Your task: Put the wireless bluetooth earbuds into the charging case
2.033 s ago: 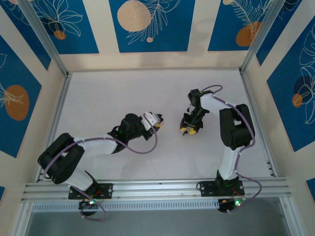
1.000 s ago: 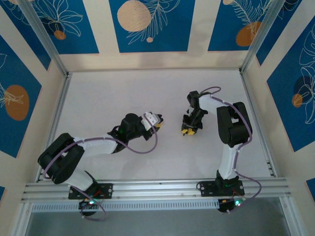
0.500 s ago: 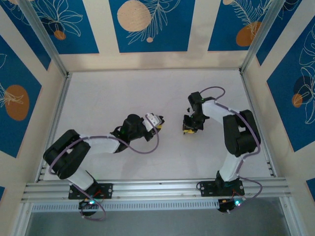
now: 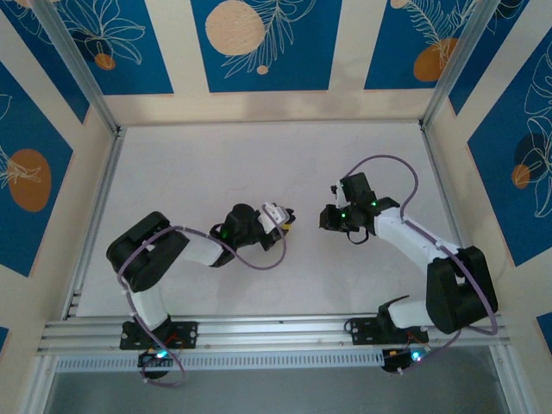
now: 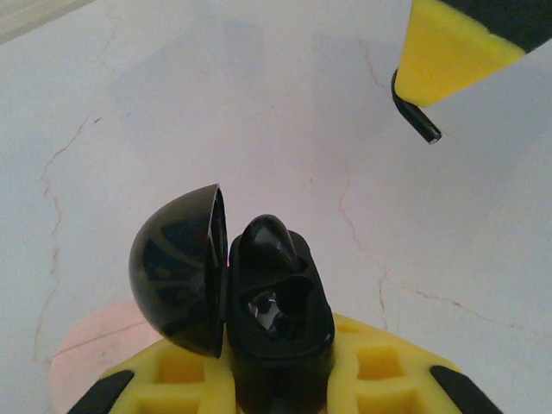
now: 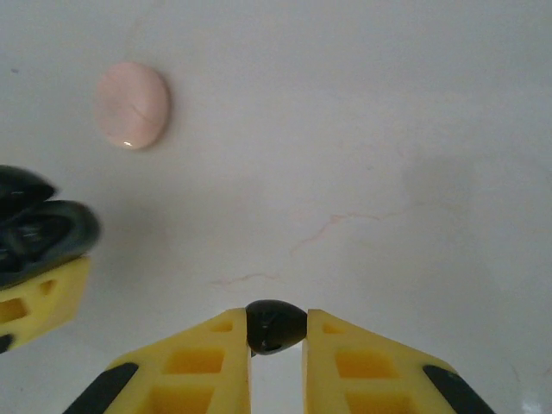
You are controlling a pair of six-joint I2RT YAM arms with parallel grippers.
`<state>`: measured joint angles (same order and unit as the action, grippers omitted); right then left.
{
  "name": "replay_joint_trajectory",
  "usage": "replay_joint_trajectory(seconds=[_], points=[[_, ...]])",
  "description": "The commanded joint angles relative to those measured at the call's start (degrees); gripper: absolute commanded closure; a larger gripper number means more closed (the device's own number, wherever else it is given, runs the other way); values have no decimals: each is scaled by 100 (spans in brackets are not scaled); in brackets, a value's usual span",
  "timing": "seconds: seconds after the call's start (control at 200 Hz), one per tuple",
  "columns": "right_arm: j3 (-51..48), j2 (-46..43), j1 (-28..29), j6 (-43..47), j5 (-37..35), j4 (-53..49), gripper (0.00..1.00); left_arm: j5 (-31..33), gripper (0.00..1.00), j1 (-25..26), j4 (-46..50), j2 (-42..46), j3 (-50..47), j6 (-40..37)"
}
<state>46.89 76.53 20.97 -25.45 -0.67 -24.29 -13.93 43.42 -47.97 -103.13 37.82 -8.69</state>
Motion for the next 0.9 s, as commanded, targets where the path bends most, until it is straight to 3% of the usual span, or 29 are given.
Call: replay_joint_trajectory(seconds=[0.0, 0.355, 0.895], points=[[-168, -327, 155, 159, 67, 478, 82, -213, 82, 72, -550, -176, 220, 163], [-371, -770, 678, 323, -61, 1232, 82, -345, 82, 113, -729, -393, 379, 366], [-207, -452, 843, 469, -15, 1873, 82, -452, 82, 113, -802, -289, 388, 688]])
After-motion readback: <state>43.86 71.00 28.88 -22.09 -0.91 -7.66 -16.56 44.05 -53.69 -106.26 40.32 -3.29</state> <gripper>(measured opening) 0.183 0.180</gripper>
